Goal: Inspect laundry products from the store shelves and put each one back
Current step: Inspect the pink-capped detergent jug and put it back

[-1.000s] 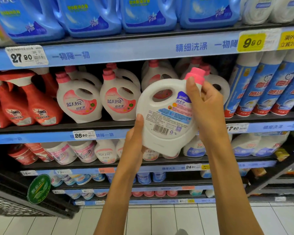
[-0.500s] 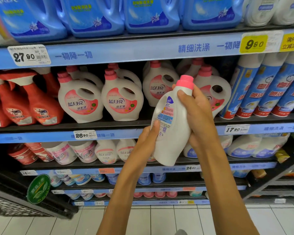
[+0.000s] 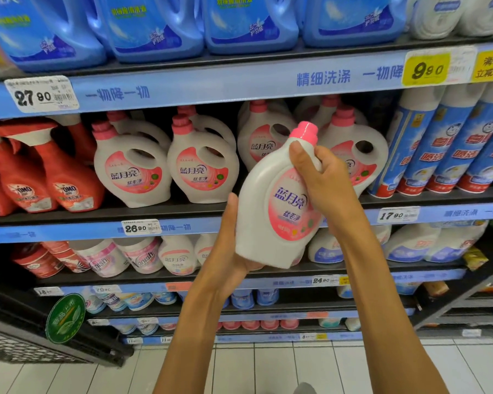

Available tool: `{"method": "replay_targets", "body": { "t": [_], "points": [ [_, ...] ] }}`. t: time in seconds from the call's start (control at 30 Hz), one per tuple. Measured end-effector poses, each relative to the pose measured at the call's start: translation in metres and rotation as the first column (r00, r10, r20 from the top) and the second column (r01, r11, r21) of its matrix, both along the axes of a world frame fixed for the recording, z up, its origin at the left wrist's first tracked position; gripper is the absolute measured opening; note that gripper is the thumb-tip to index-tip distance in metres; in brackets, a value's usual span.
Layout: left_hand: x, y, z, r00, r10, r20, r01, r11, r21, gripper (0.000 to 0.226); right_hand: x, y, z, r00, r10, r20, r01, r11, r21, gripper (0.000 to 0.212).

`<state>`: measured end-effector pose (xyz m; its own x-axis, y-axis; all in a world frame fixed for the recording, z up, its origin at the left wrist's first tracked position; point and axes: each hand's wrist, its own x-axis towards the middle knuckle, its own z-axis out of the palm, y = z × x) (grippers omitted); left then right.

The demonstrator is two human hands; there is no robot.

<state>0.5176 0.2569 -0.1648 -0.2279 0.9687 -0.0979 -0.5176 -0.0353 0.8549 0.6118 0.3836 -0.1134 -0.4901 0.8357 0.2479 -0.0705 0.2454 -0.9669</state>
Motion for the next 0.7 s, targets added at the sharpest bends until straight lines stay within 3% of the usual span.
{"method": "replay_targets", "body": {
  "t": [0.13, 0.2, 0.33, 0.37, 0.53, 0.7],
  "points": [
    [0.002, -0.002, -0.002, 1.000, 0.006, -0.028, -0.007, 0.999, -0.047, 0.081, -0.004, 0.007, -0.003, 0.999, -0.008, 0.048, 0.009, 1.000, -0.019, 0.036],
    [0.004, -0.002, -0.002, 1.000, 0.022, -0.015, -0.023, 0.998, -0.054, 0.068, 0.001, 0.011, -0.007, 0.999, 0.025, 0.022, -0.024, 0.999, -0.043, 0.037],
    [0.011, 0.003, 0.000, 0.969, 0.070, 0.238, -0.085, 0.995, 0.055, 0.059, 0.010, 0.021, -0.022, 0.993, 0.111, 0.033, -0.105, 0.984, -0.147, 0.015],
    [0.010, 0.004, 0.000, 0.973, 0.074, 0.217, -0.086, 0.995, 0.045, 0.058, 0.009, 0.021, -0.026, 0.992, 0.120, 0.024, -0.112, 0.971, -0.213, 0.018],
    [-0.005, 0.002, 0.004, 0.975, 0.112, -0.192, -0.144, 0.977, -0.160, 0.042, 0.009, 0.020, -0.032, 0.996, 0.037, -0.085, -0.070, 0.898, -0.435, 0.017],
    [-0.005, 0.001, 0.002, 0.994, 0.095, -0.061, -0.103, 0.981, -0.164, 0.044, 0.010, 0.021, -0.029, 0.998, -0.006, -0.070, -0.034, 0.832, -0.553, 0.020]
  ]
}}
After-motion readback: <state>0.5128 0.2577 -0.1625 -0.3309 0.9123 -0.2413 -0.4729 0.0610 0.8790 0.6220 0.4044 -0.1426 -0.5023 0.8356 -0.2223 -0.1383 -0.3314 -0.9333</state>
